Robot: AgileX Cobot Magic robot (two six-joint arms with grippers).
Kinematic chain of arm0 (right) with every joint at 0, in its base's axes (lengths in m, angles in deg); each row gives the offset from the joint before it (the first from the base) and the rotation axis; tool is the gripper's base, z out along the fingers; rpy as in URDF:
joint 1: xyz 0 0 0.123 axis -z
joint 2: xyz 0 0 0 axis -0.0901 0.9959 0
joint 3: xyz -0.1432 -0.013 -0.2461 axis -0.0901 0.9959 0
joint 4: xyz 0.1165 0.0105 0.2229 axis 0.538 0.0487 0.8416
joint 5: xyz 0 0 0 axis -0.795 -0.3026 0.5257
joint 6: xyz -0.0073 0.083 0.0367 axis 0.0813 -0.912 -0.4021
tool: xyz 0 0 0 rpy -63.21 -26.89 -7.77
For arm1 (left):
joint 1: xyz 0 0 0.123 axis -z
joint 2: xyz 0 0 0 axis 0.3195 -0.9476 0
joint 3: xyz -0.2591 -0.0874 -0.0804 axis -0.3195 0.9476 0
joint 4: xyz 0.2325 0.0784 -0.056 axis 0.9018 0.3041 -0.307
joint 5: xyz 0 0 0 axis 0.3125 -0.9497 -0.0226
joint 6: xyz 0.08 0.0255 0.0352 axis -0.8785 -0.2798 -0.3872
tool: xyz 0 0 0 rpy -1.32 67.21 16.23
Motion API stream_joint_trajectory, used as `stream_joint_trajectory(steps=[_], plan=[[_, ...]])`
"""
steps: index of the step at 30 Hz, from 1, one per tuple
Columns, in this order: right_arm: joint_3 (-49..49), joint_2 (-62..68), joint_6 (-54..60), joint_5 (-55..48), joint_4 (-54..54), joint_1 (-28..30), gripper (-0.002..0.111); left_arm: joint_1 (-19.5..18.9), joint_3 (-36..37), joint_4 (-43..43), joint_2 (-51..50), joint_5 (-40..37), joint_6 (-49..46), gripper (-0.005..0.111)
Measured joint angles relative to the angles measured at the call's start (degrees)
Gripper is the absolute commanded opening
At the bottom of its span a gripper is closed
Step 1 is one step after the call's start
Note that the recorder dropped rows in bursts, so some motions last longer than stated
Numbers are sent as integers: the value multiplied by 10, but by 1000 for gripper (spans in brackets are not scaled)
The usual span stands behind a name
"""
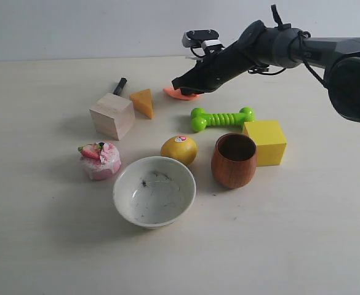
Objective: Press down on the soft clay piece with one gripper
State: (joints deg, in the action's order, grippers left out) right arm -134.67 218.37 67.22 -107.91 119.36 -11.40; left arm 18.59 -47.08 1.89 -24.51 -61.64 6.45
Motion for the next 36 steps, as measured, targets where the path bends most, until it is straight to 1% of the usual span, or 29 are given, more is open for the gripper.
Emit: stream_joint_trajectory(steps=[3, 9, 13, 21, 36], plan=[[0, 1, 0, 0, 0, 0, 0, 0, 0, 0, 0, 0, 0, 0], [0, 1, 0, -1, 0, 0, 10, 0, 0, 0, 0, 0, 0, 0], [0, 1, 0, -3, 6, 0, 13, 0, 0, 0, 0, 0, 0, 0], [0, 2, 0, -10, 28, 2, 13, 0, 0, 0, 0, 0, 0, 0], [0, 2, 0, -13, 29, 2, 13, 0, 0, 0, 0, 0, 0, 0]])
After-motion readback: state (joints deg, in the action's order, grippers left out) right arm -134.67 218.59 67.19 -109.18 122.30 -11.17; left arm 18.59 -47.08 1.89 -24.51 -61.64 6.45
